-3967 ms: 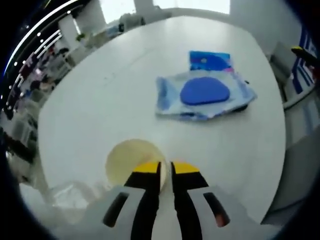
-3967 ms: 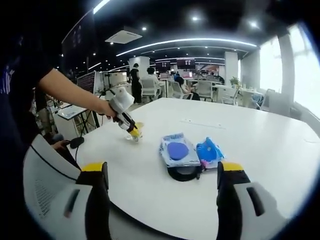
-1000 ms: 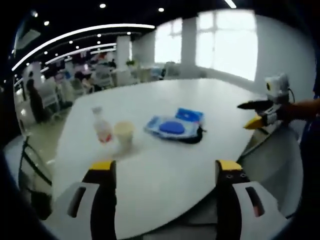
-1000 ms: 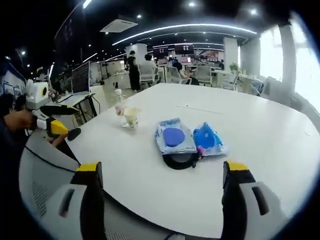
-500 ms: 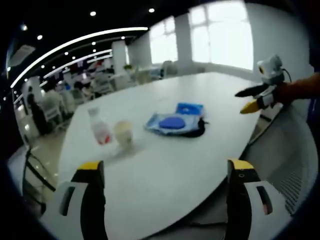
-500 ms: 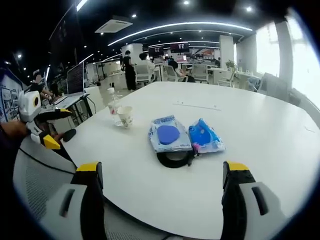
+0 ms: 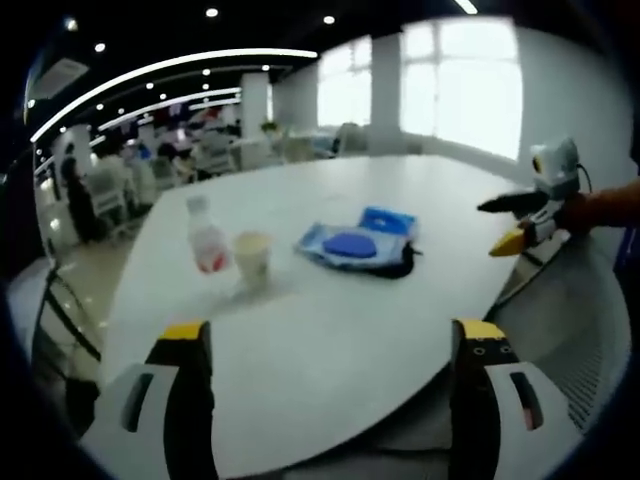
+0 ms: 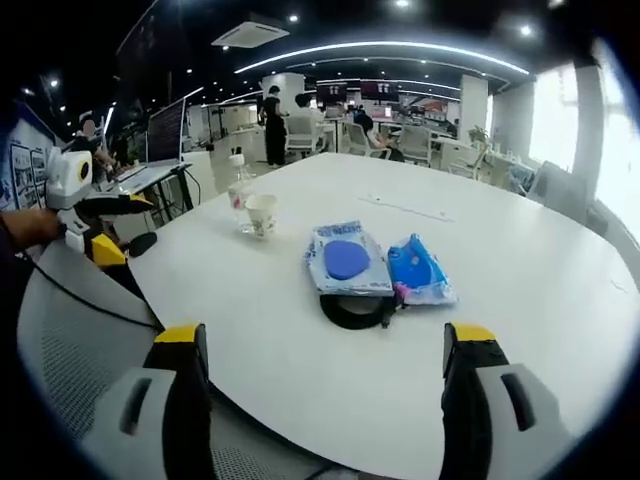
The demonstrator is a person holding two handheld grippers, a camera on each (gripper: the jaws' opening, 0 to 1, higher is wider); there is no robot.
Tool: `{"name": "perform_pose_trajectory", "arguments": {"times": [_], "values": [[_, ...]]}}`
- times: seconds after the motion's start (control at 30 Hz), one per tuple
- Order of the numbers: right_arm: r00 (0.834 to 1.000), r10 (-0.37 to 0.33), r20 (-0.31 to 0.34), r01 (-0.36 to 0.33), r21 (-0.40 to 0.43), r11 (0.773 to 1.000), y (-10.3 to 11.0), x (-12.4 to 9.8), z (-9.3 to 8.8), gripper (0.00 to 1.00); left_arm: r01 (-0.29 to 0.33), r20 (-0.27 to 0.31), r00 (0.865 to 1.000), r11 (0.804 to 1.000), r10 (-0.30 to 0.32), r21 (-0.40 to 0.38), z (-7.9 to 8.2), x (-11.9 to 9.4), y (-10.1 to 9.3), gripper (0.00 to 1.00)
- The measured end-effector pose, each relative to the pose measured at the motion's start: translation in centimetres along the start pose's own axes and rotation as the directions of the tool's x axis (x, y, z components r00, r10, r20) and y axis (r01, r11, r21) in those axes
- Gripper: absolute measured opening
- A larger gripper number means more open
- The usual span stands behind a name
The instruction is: Arrange the tabletop items into an orderly group along one side of the table until the central work area is clear of visible clutter.
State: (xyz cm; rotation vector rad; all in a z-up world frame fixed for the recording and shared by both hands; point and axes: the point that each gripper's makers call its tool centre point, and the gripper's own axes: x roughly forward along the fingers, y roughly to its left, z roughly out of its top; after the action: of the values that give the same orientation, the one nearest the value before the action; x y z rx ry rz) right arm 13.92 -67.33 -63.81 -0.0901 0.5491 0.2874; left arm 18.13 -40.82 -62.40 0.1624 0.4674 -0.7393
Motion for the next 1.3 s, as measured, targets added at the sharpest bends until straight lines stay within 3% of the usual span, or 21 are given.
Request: {"name": "perform_pose_trajectory", "arguments": {"times": [0.2, 0.3, 0.4, 0.6, 0.9, 1.0, 1.1, 1.17, 1.2, 1.3], "values": [[1.000, 0.018, -0.016, -0.017, 0.051, 0.999, -0.7, 1.1, 0.0, 0.97, -0.029, -0.001, 1.000, 0.999, 0.029, -0.033, -0.5, 0.2, 1.0, 0.94], [0.999, 0.037, -0.012, -0.036, 0.085, 0.996, -0.5, 2.2, 0.1, 0.96, -0.033, 0.001, 0.999, 0.999, 0.033, 0.012, -0.8, 0.4, 1.3, 0.96], [0.998, 0.062, -0.023, -0.059, 0.089, 0.994, 0.1, 3.6, -0.1, 0.94, -0.032, -0.025, 0.999, 0.999, 0.032, -0.009, -1.4, 0.4, 1.6, 0.96], [0.994, 0.107, -0.033, -0.104, 0.090, 0.990, 0.9, 6.1, -0.1, 0.91, -0.031, 0.003, 1.000, 0.999, 0.031, 0.007, -1.0, 0.2, 1.6, 0.96], [0.990, 0.134, -0.045, -0.123, 0.193, 0.973, 0.4, 9.4, -0.6, 0.82, -0.032, -0.021, 0.999, 0.998, 0.033, 0.048, -1.4, 0.2, 1.7, 0.94], [0.990, 0.142, -0.023, -0.127, 0.325, 0.937, 0.0, 10.3, -0.3, 0.75, -0.035, -0.026, 0.999, 0.999, 0.036, 0.041, -1.6, 0.2, 1.9, 0.94], [0.989, 0.143, -0.033, -0.118, 0.399, 0.909, -0.7, 11.1, -0.5, 0.69, -0.041, -0.029, 0.999, 0.998, 0.043, 0.043, -1.6, 0.1, 2.0, 0.93], [0.988, 0.153, -0.029, -0.120, 0.486, 0.866, -0.8, 11.6, -0.5, 0.61, -0.043, -0.033, 0.998, 0.998, 0.044, 0.046, -1.7, 0.2, 2.1, 0.93], [0.987, 0.160, -0.020, -0.124, 0.542, 0.831, -1.0, 12.0, -0.4, 0.60, -0.042, -0.035, 0.998, 0.998, 0.044, 0.047, -1.7, 0.2, 2.1, 0.92], [0.991, 0.133, -0.026, -0.090, 0.606, 0.790, -1.8, 12.8, -0.5, 0.56, -0.037, -0.044, 0.998, 0.998, 0.040, 0.055, -1.9, 0.2, 2.0, 0.91]]}}
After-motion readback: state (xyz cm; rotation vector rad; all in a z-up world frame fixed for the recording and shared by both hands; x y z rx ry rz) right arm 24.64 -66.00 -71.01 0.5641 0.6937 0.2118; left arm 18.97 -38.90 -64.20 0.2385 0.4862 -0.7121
